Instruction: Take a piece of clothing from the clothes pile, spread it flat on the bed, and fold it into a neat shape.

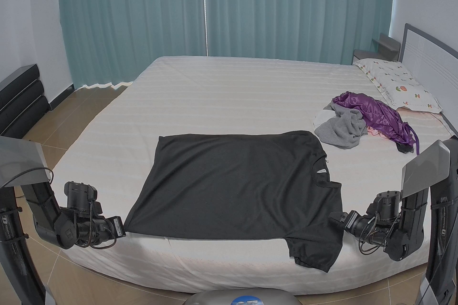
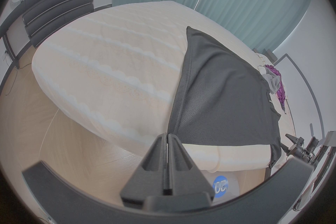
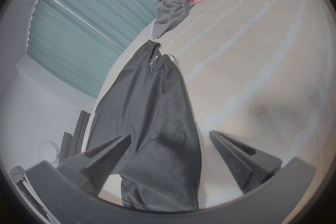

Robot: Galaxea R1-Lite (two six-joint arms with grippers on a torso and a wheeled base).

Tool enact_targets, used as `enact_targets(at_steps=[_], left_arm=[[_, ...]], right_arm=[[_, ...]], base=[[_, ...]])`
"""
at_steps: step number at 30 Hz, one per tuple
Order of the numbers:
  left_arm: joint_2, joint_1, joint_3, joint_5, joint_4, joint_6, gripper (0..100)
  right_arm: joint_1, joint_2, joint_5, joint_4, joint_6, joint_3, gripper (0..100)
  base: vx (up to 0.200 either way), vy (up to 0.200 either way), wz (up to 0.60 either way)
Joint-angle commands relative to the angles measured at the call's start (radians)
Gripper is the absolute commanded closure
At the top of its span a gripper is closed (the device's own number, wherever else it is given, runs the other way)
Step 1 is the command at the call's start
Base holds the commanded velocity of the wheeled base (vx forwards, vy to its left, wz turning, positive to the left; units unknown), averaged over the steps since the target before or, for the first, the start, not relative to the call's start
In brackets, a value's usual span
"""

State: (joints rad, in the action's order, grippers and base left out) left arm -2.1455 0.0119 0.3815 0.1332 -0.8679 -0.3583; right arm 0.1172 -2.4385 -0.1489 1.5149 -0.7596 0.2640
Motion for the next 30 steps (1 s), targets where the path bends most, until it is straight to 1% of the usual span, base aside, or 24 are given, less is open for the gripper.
enact_targets(at_steps=[1,4,7,18,21,22,25,29,30], left_arm=[[-0.016,0.008,0.002,0.000,0.000,-0.001,100],[-0.016,0.011,0.004,0.002,0.000,-0.001,100],[-0.024,0.011,0.002,0.002,-0.002,-0.001,100],[-0.028,0.011,0.000,0.002,-0.002,-0.001,100],[-0.031,0.011,0.000,0.003,-0.002,-0.001,100],[-0.036,0.011,0.002,0.003,-0.002,-0.002,100],[-0.037,0.011,0.002,0.005,-0.002,-0.004,100],[-0.040,0.008,0.004,0.006,-0.005,-0.033,100],[-0.040,0.008,0.007,0.009,-0.005,-0.044,100]], right_arm=[[0.002,-0.004,-0.004,0.019,0.016,-0.043,100],[0.002,-0.010,-0.012,0.053,0.062,-0.097,100],[0.005,-0.013,-0.012,0.053,0.094,-0.114,100],[-0.011,-0.002,-0.012,0.053,0.095,-0.126,100],[-0.014,-0.004,-0.021,0.053,0.095,-0.124,100],[-0.014,-0.002,-0.031,0.053,0.095,-0.121,0],[-0.016,0.004,-0.044,0.054,0.086,-0.120,0],[-0.010,0.026,-0.063,0.053,0.082,-0.141,0],[-0.004,0.030,-0.080,0.053,0.082,-0.155,0]], base=[[0.000,0.000,0.00],[0.000,0.000,0.00],[0.000,0.000,0.00],[0.000,0.000,0.00],[0.000,0.000,0.00],[0.000,0.000,0.00],[0.000,0.000,0.00],[0.000,0.000,0.00],[0.000,0.000,0.00]])
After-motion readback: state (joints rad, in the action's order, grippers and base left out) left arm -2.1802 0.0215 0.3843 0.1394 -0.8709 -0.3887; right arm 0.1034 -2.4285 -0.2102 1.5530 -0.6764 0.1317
